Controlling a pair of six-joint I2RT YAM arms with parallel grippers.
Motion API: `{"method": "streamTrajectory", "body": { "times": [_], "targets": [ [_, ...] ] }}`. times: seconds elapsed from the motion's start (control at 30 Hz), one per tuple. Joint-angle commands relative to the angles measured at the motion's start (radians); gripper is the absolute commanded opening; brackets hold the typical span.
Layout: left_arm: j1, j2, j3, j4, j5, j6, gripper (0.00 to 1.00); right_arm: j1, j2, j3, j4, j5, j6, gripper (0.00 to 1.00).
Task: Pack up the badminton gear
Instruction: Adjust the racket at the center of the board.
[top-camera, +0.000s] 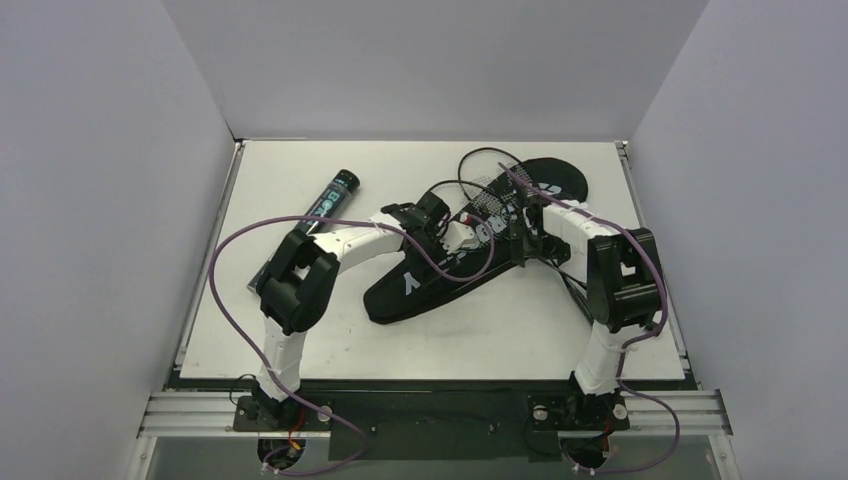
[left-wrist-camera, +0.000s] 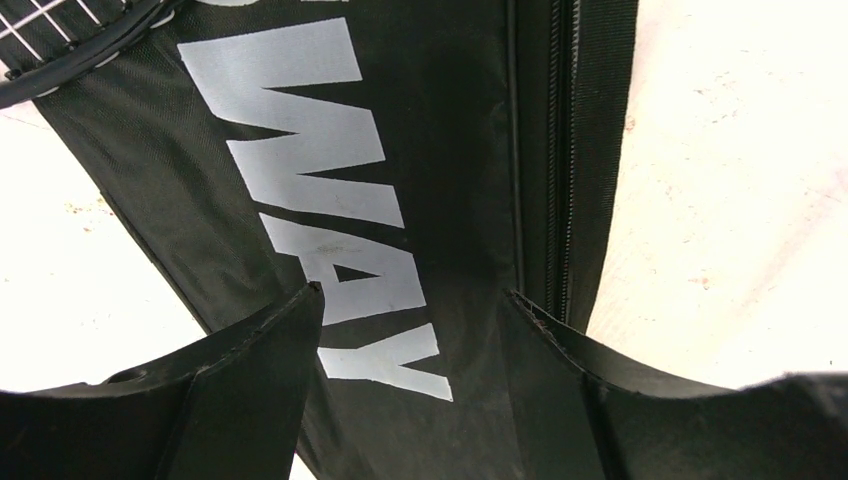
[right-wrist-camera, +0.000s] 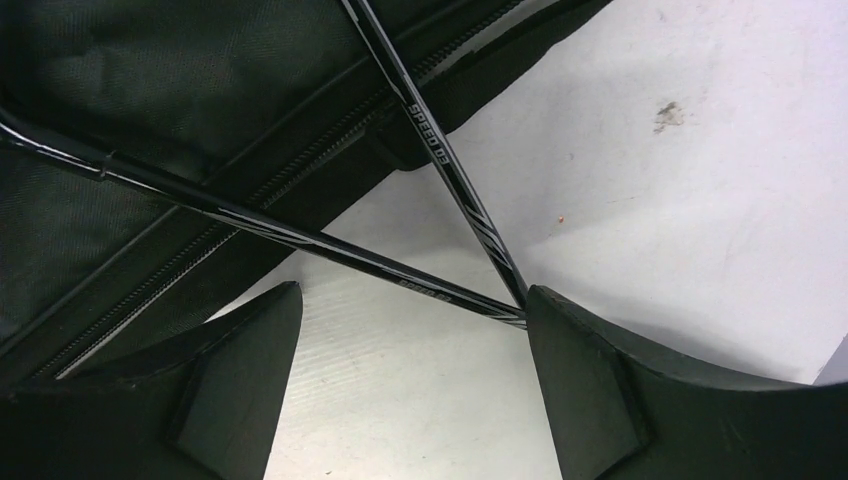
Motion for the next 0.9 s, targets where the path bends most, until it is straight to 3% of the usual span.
{"method": "streamTrajectory", "body": {
  "times": [0.0,0.53,0.73,0.87],
  "targets": [
    [0.017,0.015,0.050,-0.006,0.025,-0.009,0.74,0.006,0.023,0.058,-0.048,0.036,-0.002,0.76],
    [0.026,-0.013,0.001,-0.013,0.033,0.009,0.73,-0.076,0.096,0.142,-0.040,-0.092,0.067,0.62],
    [0.040,-0.046,-0.031,-0.005,0.036,0.008,0.73,-0.081,0.106,0.140,-0.043,-0.094,0.096,0.53],
    [0.046,-0.056,-0.046,0.001,0.032,0.006,0.73,-0.082,0.117,0.140,-0.035,-0.111,0.136,0.37]
  ]
}}
